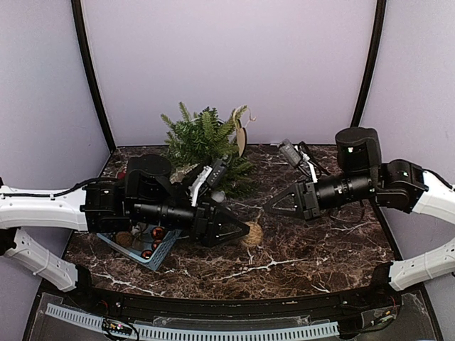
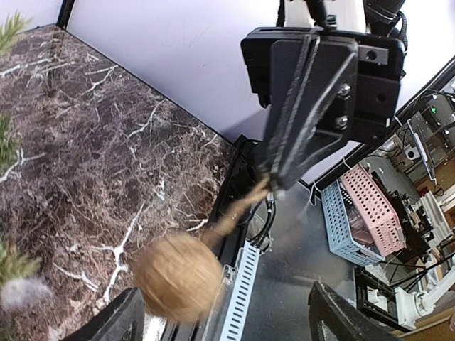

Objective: Decorate the small christmas tree
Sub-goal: Pass from the right arm to the left

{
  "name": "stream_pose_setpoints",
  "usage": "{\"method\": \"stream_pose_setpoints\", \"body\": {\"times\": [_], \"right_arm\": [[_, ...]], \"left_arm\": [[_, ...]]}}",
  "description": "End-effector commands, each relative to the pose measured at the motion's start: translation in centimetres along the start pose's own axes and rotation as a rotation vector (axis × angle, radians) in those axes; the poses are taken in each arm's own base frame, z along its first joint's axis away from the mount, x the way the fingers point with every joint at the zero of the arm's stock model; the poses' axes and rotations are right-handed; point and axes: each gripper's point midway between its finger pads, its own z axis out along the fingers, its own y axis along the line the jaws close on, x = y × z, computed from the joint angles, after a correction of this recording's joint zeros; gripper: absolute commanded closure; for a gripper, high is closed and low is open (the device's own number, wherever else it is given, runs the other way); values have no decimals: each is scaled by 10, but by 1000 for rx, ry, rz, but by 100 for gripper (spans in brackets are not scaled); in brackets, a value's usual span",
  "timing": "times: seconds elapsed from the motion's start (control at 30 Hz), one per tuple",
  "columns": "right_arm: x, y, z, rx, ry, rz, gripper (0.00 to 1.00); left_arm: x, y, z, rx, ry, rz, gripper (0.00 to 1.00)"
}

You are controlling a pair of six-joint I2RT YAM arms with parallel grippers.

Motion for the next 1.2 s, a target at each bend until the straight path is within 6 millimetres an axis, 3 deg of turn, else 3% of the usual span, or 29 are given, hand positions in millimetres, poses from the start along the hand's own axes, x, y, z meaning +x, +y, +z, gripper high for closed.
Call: {"method": "stream_pose_setpoints", "body": {"times": [0.0, 0.17, 0.33, 0.6, 0.7, 1.0, 1.17], "right_arm": [[-26, 31, -19, -98, -88, -69, 100], [-30, 38, -20, -131, -107, -75, 100], [-38, 48, -25, -168, -141, -85, 100], [-43, 55, -29, -195, -158, -101, 100], [-47, 49, -28, -156, -177, -95, 100], [-53, 26, -21, -38, -200, -74, 100], [-51, 10, -15, 26, -191, -53, 100]], "left_arm": [[-37, -25, -9, 52, -118, 95, 18], [-49, -41, -11, 125, -165, 127, 17], [-45, -50, 0, 184, -142, 140, 17], [-40, -32, 21, 92, -106, 157, 17], [-37, -36, 25, 98, -96, 161, 16], [14, -76, 29, 213, 17, 126, 16], [26, -87, 20, 210, 16, 92, 16]]}}
